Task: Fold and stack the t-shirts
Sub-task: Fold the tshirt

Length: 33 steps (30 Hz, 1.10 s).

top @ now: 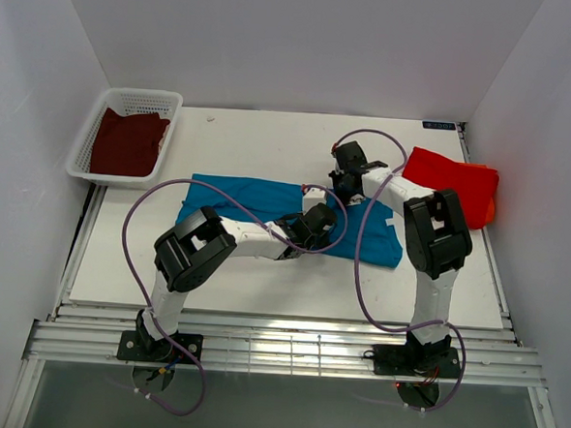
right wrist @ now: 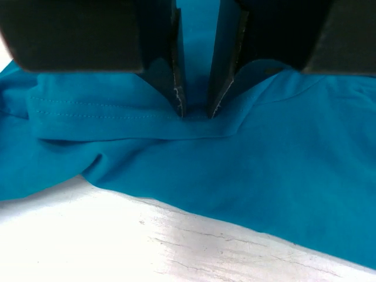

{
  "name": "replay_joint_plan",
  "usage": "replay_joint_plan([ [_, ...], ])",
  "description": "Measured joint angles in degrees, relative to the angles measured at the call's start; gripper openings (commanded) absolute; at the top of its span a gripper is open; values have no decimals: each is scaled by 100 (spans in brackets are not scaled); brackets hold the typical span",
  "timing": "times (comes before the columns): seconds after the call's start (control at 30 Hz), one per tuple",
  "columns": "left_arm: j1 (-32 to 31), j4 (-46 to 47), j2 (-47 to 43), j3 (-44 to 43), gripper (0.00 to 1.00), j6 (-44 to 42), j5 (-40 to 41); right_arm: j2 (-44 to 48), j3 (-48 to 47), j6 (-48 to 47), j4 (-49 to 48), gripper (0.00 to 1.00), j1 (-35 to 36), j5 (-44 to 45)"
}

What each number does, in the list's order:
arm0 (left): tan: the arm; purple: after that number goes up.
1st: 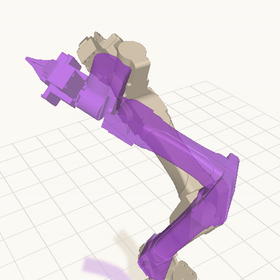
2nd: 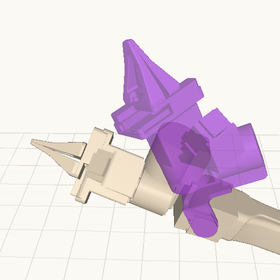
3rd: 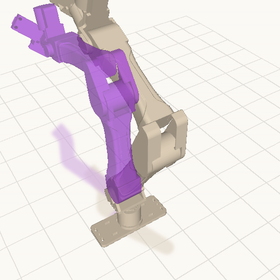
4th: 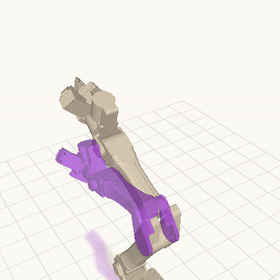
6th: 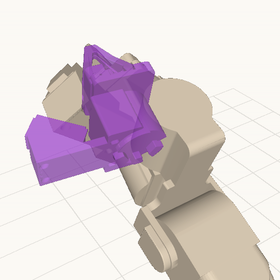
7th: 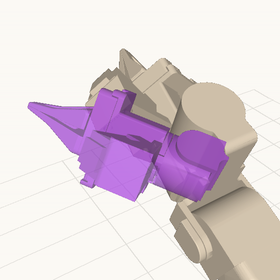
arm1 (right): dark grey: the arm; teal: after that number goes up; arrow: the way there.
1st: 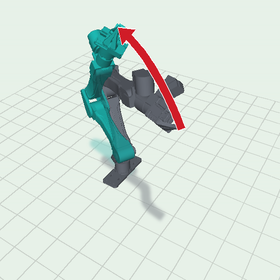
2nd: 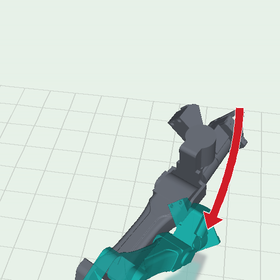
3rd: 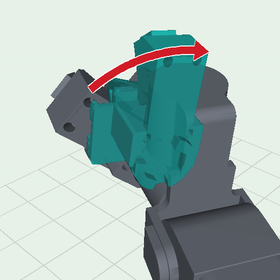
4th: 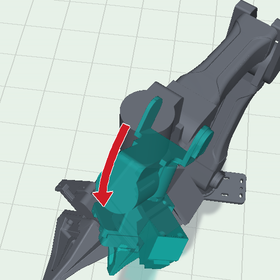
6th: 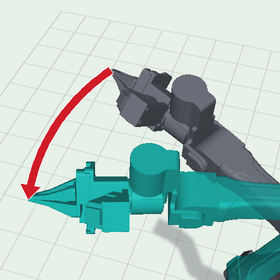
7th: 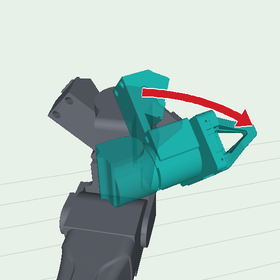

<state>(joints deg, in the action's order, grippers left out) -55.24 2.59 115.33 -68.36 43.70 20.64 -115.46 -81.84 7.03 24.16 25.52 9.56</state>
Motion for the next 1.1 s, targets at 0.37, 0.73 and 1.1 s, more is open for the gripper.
replay_joint_plan([
  [0.37, 0, -13, 2, 0, 0, 57, 37, 15, -2, 28, 146, 8, 0, 33],
  [0.73, 0, -31, 2, 0, 0, 142, 37, 743, -122, 11, 293, 25, 0, 205],
  [1.1, 0, -39, 0, 11, 20, 251, 101, 341, -151, 0, 238, 52, 0, -352],
])
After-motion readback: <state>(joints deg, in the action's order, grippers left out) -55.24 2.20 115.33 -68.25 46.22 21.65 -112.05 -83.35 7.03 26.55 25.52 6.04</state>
